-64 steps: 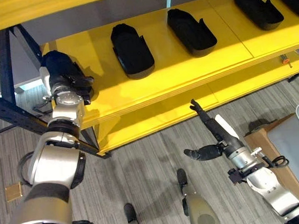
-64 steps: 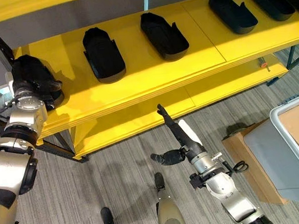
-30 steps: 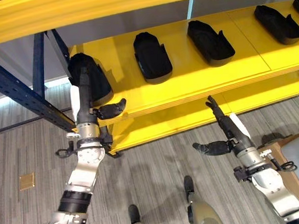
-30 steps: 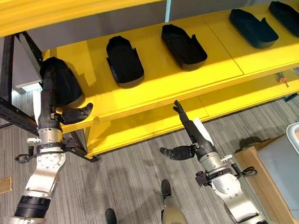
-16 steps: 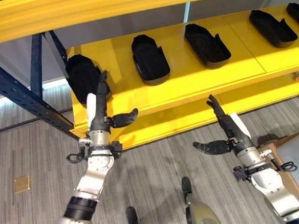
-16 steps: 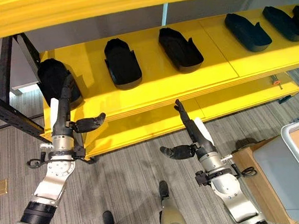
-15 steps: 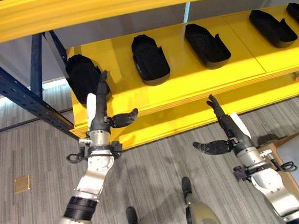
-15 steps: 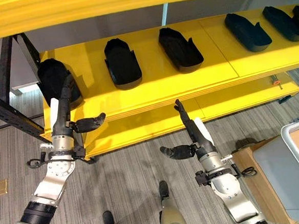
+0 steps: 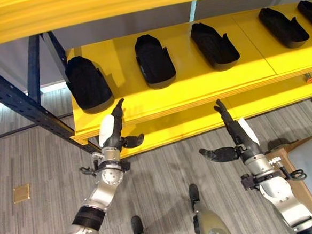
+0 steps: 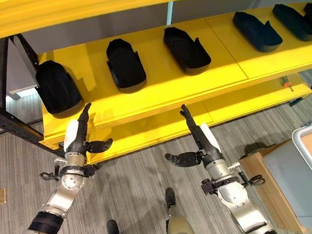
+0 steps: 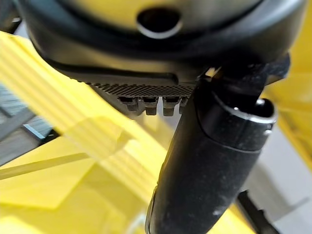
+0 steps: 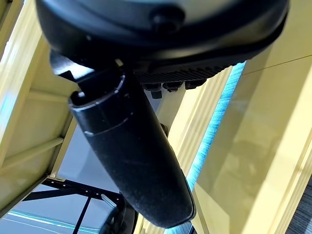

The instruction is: Move parts from the plastic box to the shelf.

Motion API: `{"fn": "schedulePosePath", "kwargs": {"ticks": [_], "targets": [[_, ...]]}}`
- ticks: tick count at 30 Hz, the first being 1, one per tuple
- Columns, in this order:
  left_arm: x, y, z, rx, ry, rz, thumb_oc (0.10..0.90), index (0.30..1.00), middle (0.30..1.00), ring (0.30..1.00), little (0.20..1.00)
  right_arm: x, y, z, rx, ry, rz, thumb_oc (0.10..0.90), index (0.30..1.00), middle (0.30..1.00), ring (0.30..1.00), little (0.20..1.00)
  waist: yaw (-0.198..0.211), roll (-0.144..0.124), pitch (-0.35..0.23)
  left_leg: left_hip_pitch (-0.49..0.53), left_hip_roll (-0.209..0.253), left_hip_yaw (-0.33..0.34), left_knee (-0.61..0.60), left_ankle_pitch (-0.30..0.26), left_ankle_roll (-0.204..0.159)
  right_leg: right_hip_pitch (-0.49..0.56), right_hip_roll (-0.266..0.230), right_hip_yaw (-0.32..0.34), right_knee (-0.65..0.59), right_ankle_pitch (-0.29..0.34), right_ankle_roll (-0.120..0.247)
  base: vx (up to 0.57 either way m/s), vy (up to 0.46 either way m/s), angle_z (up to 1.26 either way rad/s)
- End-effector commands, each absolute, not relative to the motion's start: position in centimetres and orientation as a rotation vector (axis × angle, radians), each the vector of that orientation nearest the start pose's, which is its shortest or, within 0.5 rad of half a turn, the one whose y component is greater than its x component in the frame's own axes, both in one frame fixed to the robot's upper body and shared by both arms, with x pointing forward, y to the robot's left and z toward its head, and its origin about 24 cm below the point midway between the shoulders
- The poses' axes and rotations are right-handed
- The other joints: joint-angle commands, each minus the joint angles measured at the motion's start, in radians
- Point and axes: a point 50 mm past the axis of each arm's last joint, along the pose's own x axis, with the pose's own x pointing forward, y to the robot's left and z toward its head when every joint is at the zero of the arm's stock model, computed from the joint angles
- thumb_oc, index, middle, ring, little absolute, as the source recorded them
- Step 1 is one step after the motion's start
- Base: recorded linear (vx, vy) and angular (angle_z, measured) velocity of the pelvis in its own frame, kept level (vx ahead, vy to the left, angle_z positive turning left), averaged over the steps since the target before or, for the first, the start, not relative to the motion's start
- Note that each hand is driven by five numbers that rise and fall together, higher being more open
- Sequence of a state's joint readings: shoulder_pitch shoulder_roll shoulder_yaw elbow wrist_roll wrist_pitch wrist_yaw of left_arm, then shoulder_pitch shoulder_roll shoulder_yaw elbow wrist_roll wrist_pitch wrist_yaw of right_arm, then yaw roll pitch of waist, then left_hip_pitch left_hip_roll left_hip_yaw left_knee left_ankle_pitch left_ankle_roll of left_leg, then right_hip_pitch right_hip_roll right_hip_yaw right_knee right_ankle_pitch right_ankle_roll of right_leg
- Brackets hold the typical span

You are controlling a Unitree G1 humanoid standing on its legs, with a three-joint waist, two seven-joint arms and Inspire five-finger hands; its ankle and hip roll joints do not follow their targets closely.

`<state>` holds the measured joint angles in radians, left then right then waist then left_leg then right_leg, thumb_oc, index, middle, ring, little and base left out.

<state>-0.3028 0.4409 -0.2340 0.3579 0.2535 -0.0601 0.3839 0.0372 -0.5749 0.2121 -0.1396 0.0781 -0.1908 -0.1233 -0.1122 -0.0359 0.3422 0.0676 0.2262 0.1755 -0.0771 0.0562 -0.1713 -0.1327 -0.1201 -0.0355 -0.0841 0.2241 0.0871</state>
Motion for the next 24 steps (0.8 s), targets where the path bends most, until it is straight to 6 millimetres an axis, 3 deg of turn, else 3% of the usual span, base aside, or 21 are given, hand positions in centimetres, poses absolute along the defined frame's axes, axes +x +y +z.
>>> {"fn": "schedulePosePath", "kwargs": {"ticks": [1,11,24], "targets": [[32.9,19.7,11.0,0.785,-0.346,0.248,0.900,1.000,1.000,1.000,1.000,24.2,-18.2,12.9,-0.429,-0.501,0.164,0.900,1.000,1.000,1.000,1.000,-0.002,-0.021,-0.050,-0.039,0.042,-0.019,0.080,-0.029,0.001,0.036,-0.112,0.002,0.125,-0.139,0.082,0.00,0.000,0.00],[34.4,20.9,10.0,0.788,-0.243,0.316,0.900,1.000,1.000,1.000,1.000,24.2,-17.9,12.7,-0.419,-0.491,0.184,0.900,1.000,1.000,1.000,1.000,-0.013,-0.026,-0.043,-0.053,0.041,-0.017,0.095,-0.031,-0.001,0.022,-0.116,0.007,0.137,-0.140,0.084,0.00,0.000,0.00],[36.1,22.8,11.8,0.949,-0.234,0.399,0.900,1.000,1.000,1.000,1.000,23.9,-17.8,12.5,-0.410,-0.494,0.206,0.900,1.000,1.000,1.000,1.000,-0.024,-0.037,-0.036,-0.065,0.042,-0.014,0.111,-0.034,-0.005,0.007,-0.118,0.011,0.148,-0.140,0.089,0.00,0.001,0.00]]}}
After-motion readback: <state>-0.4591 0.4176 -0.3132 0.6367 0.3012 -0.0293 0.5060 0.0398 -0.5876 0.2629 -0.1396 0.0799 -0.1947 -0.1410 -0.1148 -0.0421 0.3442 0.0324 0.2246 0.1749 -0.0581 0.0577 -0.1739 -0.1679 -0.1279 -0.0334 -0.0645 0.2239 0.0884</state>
